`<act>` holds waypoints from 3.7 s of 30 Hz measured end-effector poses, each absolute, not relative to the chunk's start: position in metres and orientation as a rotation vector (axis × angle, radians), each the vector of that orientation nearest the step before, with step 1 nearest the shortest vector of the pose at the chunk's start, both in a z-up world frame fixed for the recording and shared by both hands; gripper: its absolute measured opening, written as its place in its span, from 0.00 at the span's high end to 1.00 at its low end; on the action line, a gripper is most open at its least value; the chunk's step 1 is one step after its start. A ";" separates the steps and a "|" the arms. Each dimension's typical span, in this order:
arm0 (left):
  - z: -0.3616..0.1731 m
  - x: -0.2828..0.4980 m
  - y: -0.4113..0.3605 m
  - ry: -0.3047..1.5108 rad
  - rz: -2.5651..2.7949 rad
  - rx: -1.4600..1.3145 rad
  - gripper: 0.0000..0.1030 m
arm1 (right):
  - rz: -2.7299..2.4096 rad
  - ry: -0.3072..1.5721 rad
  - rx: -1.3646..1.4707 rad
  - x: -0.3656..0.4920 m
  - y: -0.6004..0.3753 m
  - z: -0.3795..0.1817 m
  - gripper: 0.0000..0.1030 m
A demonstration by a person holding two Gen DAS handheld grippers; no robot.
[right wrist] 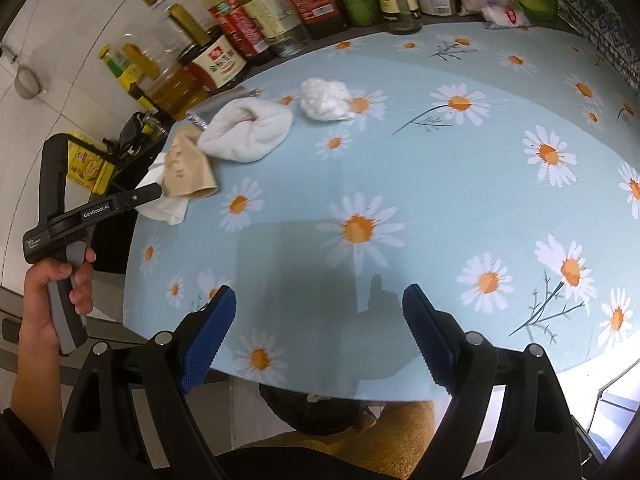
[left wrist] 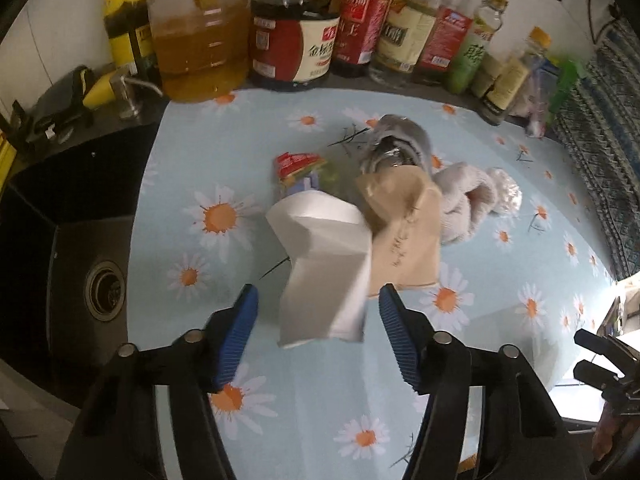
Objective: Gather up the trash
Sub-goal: 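Raise the left tool to the counter and grasp the white tissue, then hold the white tissue in the left tool while the right tool grasps the clear plastic bag, then lower both tools over the black bin and open them to drop the items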
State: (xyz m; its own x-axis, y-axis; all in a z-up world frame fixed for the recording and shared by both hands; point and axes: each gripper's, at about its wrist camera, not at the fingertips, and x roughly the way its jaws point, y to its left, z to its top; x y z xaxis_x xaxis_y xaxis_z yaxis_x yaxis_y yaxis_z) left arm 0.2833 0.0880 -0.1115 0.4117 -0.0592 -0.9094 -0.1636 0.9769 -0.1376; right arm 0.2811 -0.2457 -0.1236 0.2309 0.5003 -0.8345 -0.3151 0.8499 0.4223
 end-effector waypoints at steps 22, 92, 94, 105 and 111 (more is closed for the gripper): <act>-0.109 0.266 0.103 1.110 0.106 -0.282 0.76 | 0.608 1.206 0.148 0.300 -0.245 -0.125 0.18; -0.069 0.142 0.048 1.018 0.088 -0.379 0.77 | 0.725 1.128 -0.077 0.322 -0.171 -0.094 0.55; -0.071 0.136 0.047 1.023 0.056 -0.370 0.77 | 0.718 1.133 -0.067 0.307 -0.171 -0.095 0.55; -0.076 0.098 0.042 1.046 -0.068 -0.328 0.77 | 0.678 1.131 -0.009 0.232 -0.169 -0.093 0.54; -0.080 0.077 0.043 1.058 -0.105 -0.324 0.76 | 0.682 1.149 0.003 0.197 -0.161 -0.100 0.54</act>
